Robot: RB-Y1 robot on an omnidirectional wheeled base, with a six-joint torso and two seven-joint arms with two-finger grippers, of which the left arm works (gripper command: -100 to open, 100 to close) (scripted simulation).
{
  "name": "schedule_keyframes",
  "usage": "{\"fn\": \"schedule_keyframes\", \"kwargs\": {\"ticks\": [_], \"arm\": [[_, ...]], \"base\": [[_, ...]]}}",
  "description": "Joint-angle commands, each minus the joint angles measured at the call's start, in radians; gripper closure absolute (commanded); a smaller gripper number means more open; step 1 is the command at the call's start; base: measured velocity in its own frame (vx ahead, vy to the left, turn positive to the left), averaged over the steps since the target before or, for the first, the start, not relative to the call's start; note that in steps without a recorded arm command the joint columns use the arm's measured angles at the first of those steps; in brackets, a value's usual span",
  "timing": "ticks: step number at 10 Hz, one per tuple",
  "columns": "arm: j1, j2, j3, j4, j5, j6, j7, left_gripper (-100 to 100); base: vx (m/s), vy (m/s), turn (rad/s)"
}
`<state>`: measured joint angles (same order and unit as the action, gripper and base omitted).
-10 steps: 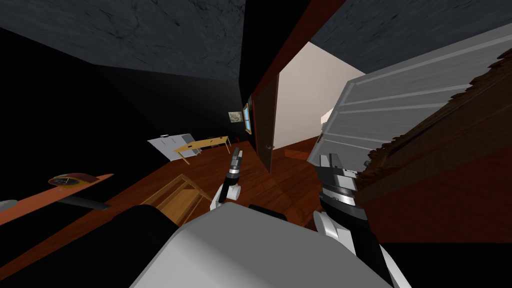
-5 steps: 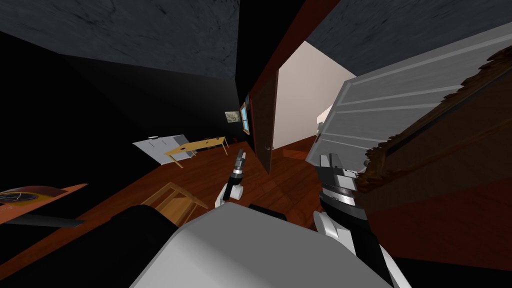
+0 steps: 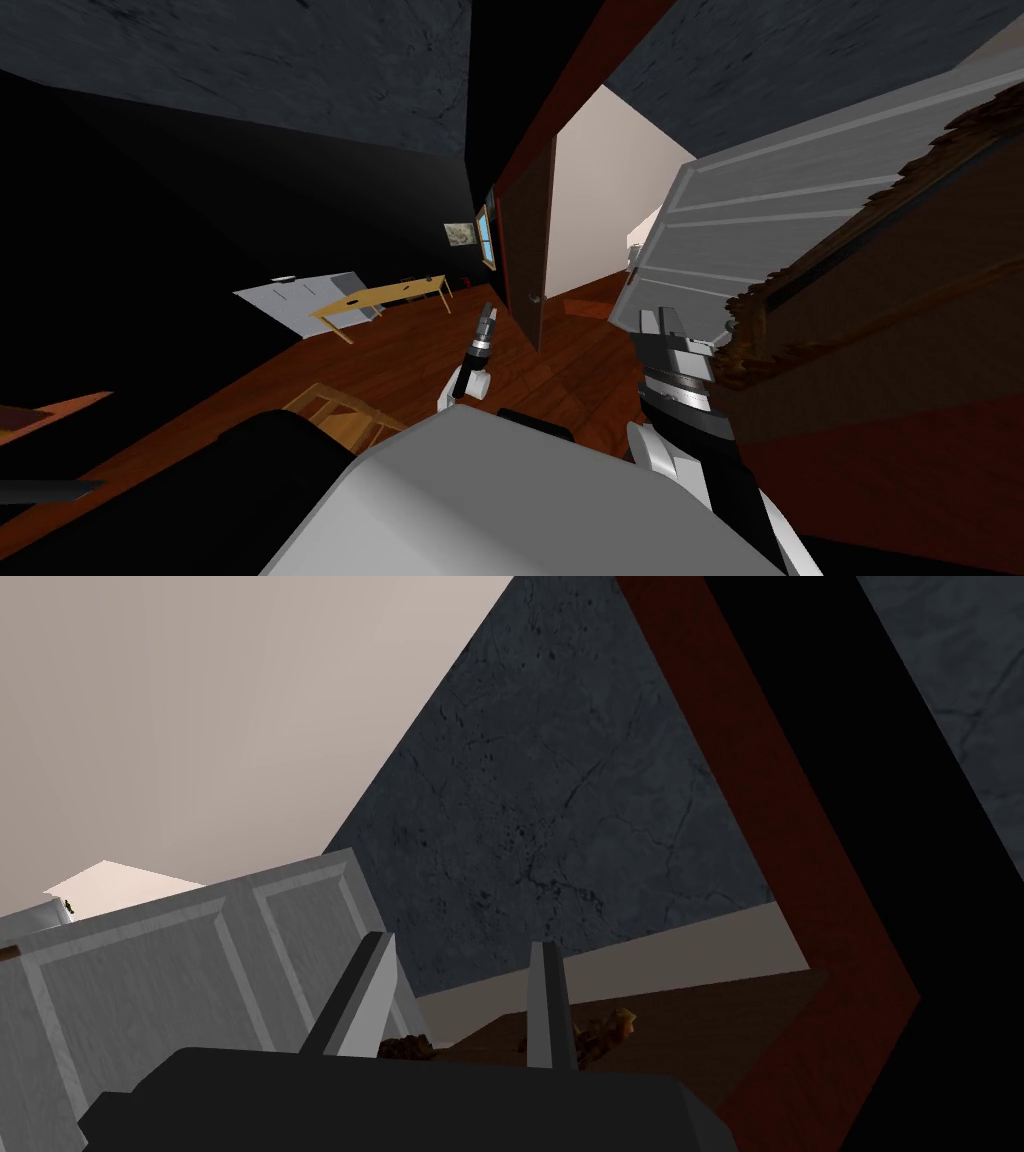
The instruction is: Push the door open
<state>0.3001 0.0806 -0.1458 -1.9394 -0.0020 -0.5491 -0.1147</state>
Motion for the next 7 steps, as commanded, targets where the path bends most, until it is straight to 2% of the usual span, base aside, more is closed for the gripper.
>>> {"fn": "schedule_keyframes", "kwargs": {"ticks": [1, 7], "arm": [[-0.005, 0.003, -0.015, 0.03, 0.005, -0.008, 0.001, -100], [-0.051, 0.013, -0.061, 0.159, 0.03, -0.031, 0.008, -100]], "base": [[0.095, 0.053, -0.09], [0.09, 0.058, -0.083]]}}
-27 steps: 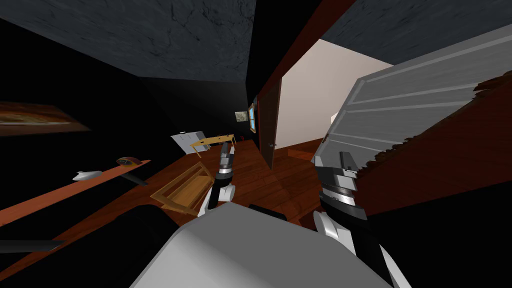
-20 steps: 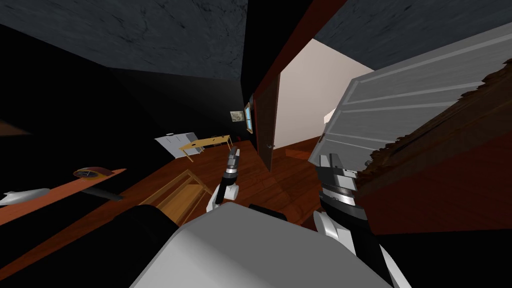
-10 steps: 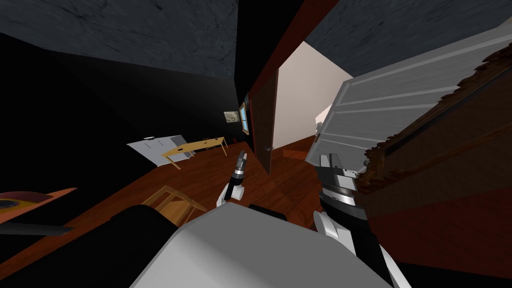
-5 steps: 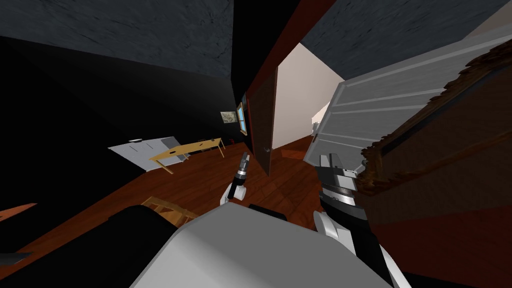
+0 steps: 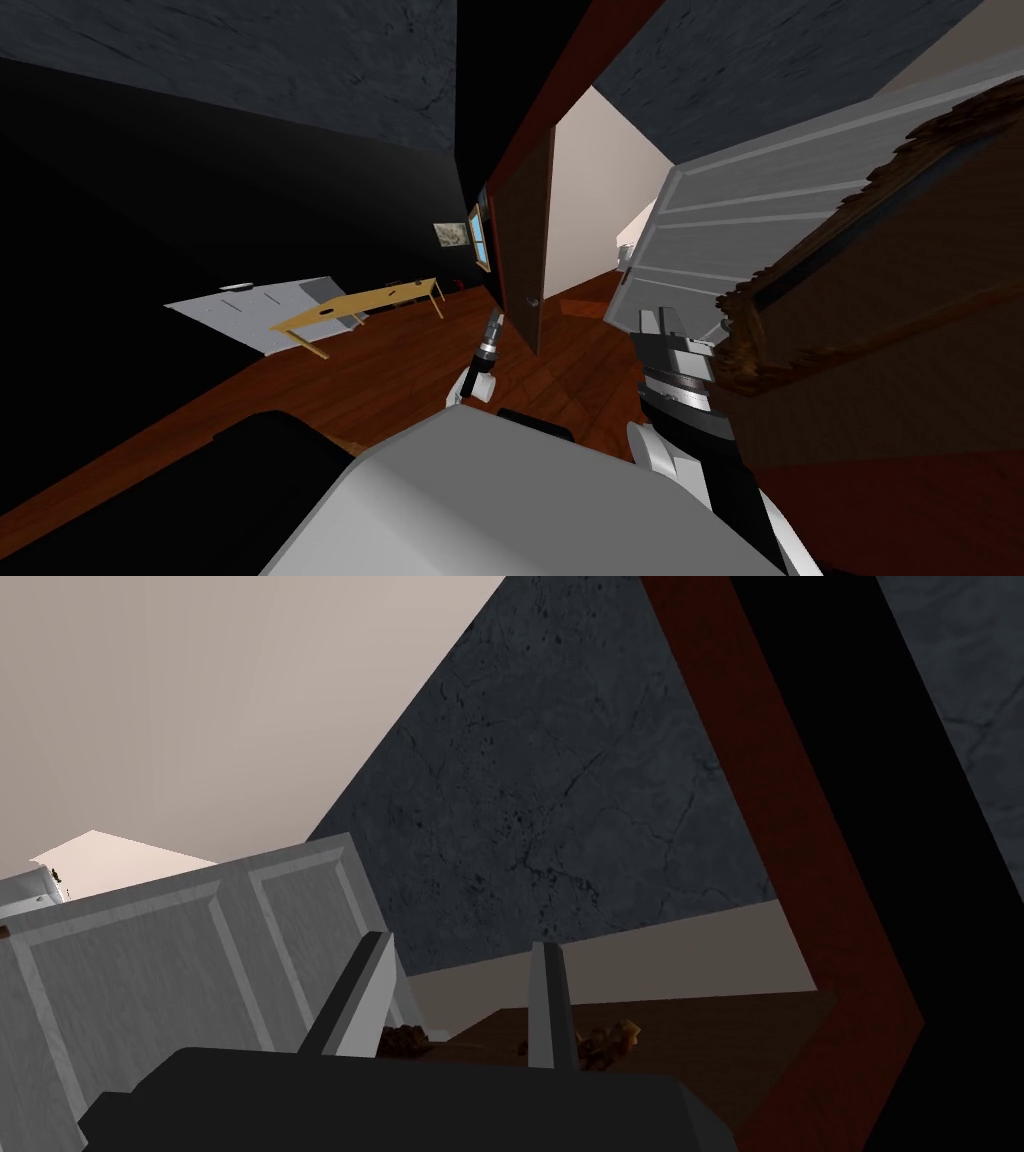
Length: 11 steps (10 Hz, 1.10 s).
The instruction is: Push the door open
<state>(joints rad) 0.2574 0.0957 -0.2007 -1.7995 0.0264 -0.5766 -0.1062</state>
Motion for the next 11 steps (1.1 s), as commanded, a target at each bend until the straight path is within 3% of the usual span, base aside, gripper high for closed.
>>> {"fn": "schedule_keyframes", "kwargs": {"ticks": [1, 11], "arm": [[-0.016, -0.001, -0.014, 0.042, 0.006, -0.008, 0.0, -100], [-0.096, 0.008, -0.094, 0.27, 0.049, -0.048, 0.013, -100]], "base": [[0.093, 0.057, -0.082], [0.083, 0.076, -0.09]]}}
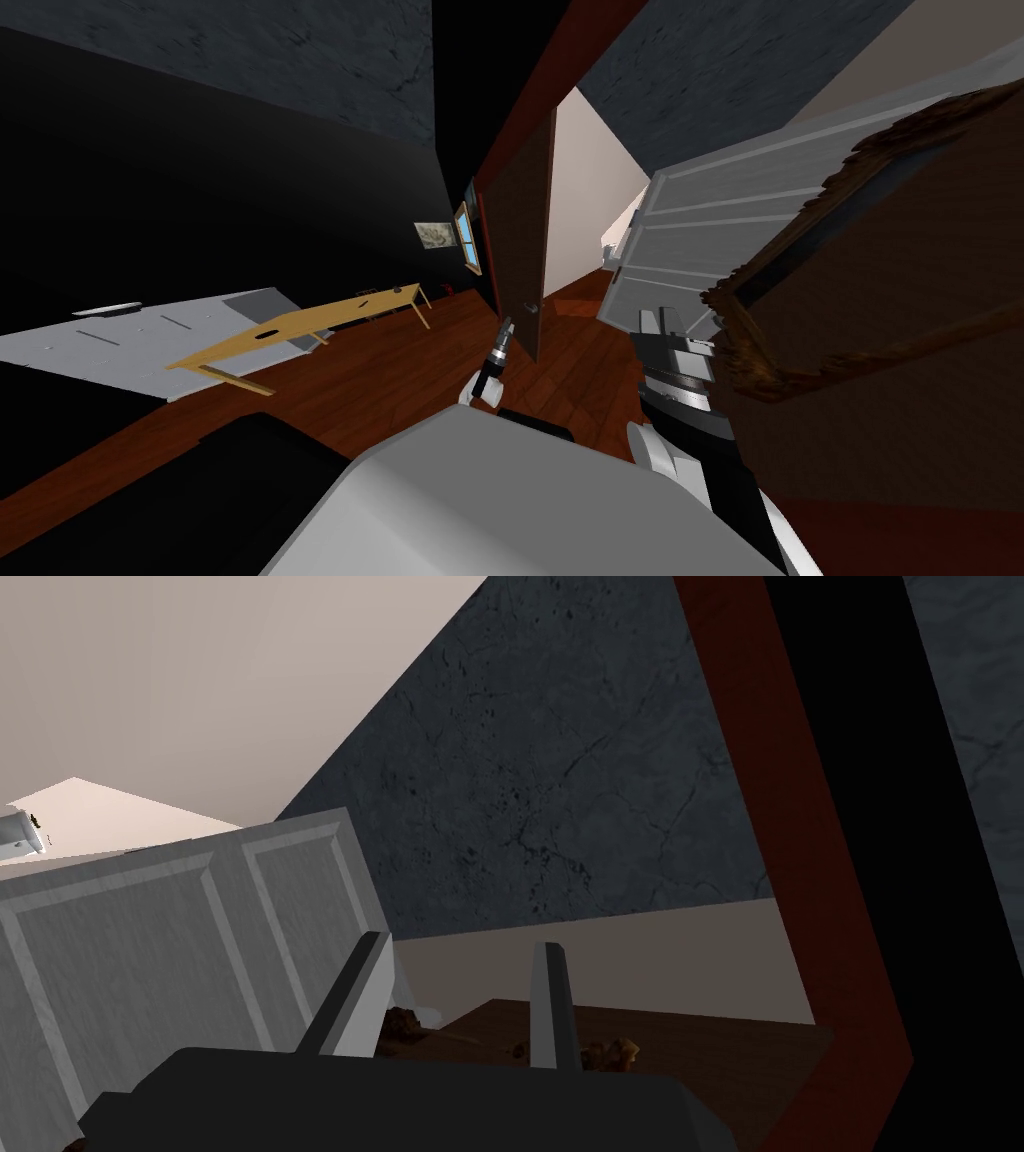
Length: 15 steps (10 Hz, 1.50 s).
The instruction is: Push the door open
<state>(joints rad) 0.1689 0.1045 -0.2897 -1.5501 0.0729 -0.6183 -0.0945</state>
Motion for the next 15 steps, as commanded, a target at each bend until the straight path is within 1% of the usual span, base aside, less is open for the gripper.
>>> {"fn": "schedule_keyframes", "kwargs": {"ticks": [1, 8, 9, 12, 15], "arm": [[-0.016, 0.0, -0.013, 0.044, 0.007, -0.011, 0.002, -100], [-0.071, 0.0, -0.068, 0.203, 0.038, -0.039, 0.011, -100], [-0.087, -0.001, -0.084, 0.248, 0.046, -0.047, 0.013, -100], [-0.11, -0.002, -0.107, 0.313, 0.058, -0.059, 0.017, -100], [-0.132, -0.004, -0.129, 0.376, 0.07, -0.07, 0.02, -100]], "base": [[0.066, 0.082, -0.085], [0.079, 0.074, -0.087], [0.096, 0.112, -0.157], [0.086, 0.111, -0.095], [0.071, 0.073, -0.077]]}}
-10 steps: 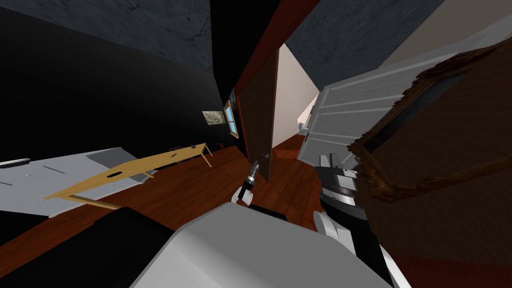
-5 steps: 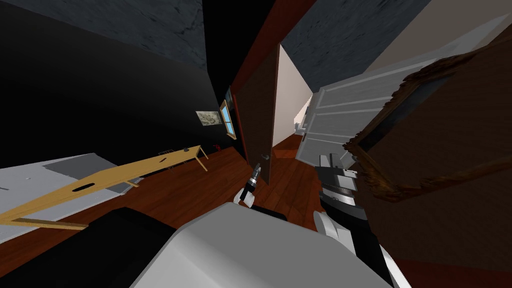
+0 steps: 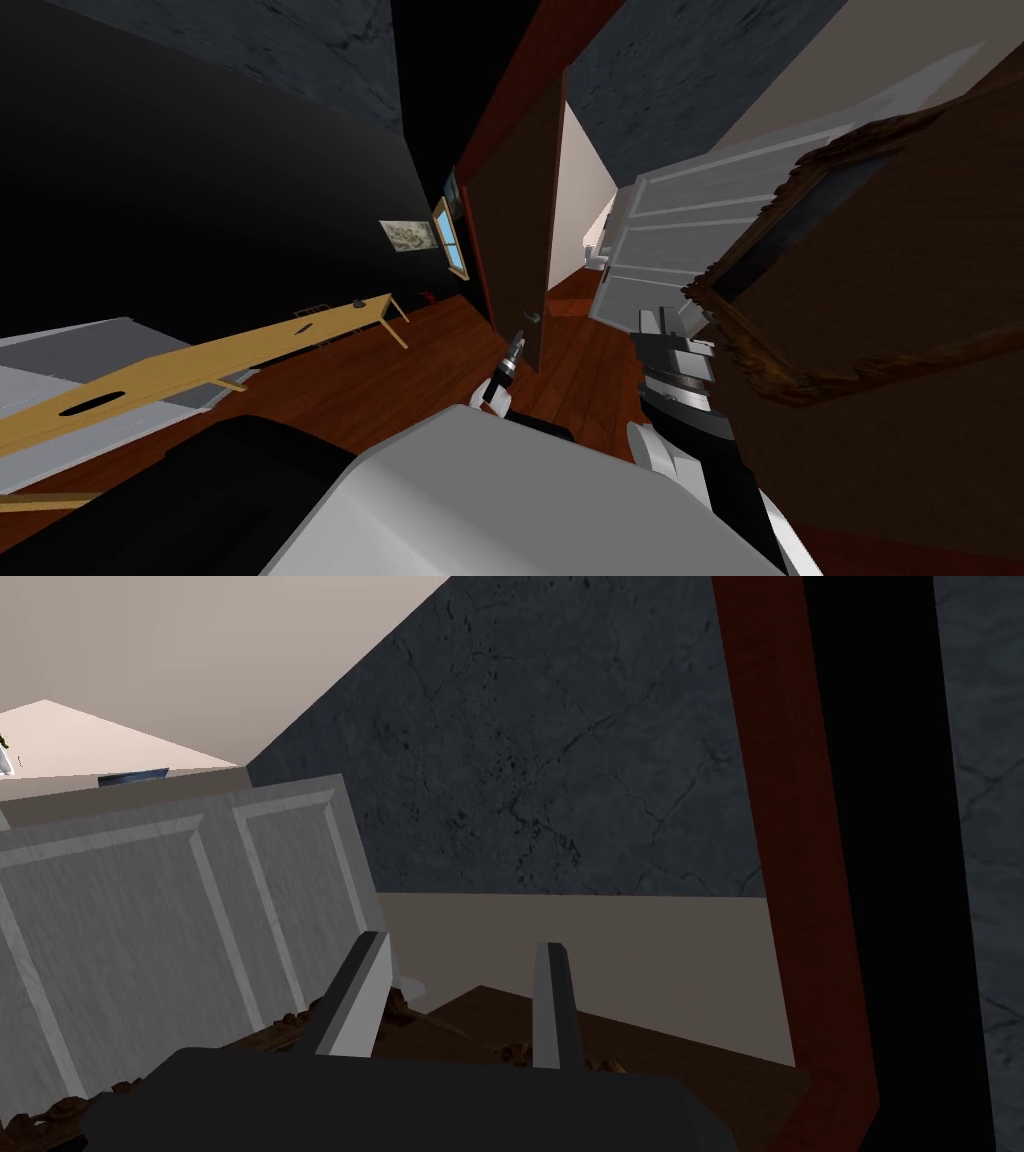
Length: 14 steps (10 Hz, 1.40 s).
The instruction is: Push the door open
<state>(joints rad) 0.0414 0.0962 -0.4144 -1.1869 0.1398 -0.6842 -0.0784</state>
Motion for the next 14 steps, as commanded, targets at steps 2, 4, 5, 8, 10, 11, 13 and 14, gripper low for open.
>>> {"fn": "schedule_keyframes", "kwargs": {"ticks": [2, 4, 5, 8, 10, 11, 13, 14], "arm": [[-0.019, 0.002, -0.019, 0.054, 0.011, -0.011, 0.006, -100], [-0.039, -0.001, -0.039, 0.112, 0.022, -0.022, 0.009, -100], [-0.046, -0.002, -0.045, 0.131, 0.026, -0.025, 0.01, -100], [-0.071, -0.007, -0.07, 0.202, 0.039, -0.038, 0.014, -100], [-0.082, -0.01, -0.082, 0.234, 0.046, -0.044, 0.016, -100], [-0.088, -0.011, -0.087, 0.251, 0.049, -0.046, 0.017, -100], [-0.099, -0.014, -0.098, 0.282, 0.055, -0.052, 0.019, -100], [-0.108, -0.016, -0.107, 0.308, 0.06, -0.057, 0.02, -100]], "base": [[0.063, 0.07, -0.078], [0.082, 0.112, -0.126], [0.088, 0.11, -0.06], [0.082, 0.111, -0.089], [0.064, 0.069, -0.057], [0.055, 0.063, -0.082], [0.048, 0.068, -0.054], [0.067, 0.084, -0.072]]}}
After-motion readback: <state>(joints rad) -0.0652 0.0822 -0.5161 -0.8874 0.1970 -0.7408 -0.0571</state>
